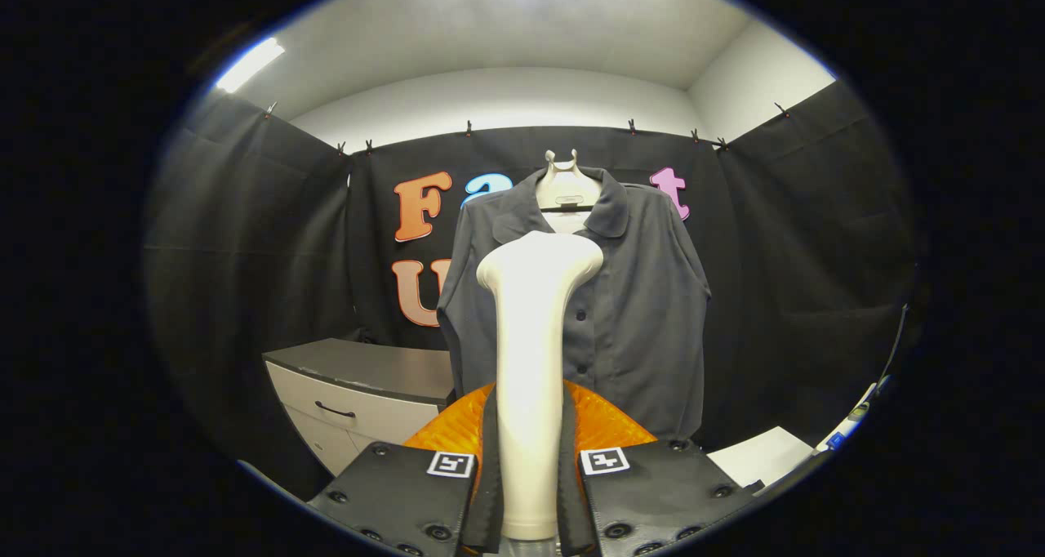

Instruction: Iron the clothes twice with a garment steamer, once on the left side and once on the right side.

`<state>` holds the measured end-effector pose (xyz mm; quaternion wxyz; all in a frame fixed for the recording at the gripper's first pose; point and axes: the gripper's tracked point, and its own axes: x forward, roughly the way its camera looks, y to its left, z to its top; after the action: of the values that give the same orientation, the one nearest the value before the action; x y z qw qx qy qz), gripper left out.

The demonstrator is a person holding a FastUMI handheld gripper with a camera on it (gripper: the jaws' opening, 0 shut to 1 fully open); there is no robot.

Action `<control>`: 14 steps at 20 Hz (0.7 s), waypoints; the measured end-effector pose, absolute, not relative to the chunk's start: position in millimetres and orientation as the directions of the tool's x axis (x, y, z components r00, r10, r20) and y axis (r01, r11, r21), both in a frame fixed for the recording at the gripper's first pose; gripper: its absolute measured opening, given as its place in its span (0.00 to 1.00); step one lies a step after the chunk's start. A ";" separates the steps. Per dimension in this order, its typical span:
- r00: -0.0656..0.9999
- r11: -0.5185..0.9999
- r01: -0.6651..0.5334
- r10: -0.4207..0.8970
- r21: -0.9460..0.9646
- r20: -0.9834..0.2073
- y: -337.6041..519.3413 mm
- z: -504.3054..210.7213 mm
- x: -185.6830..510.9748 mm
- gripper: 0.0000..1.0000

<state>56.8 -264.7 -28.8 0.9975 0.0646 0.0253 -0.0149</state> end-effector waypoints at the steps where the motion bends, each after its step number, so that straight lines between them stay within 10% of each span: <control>1: 0.999 0.992 0.026 -0.020 0.125 -0.049 -259.2 -29.0 58.4 0.34; 14: 0.998 0.992 -0.012 0.020 0.127 -0.055 -243.8 -32.4 62.7 0.33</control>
<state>62.7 -243.8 -32.4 0.9976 0.0632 0.0282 0.0080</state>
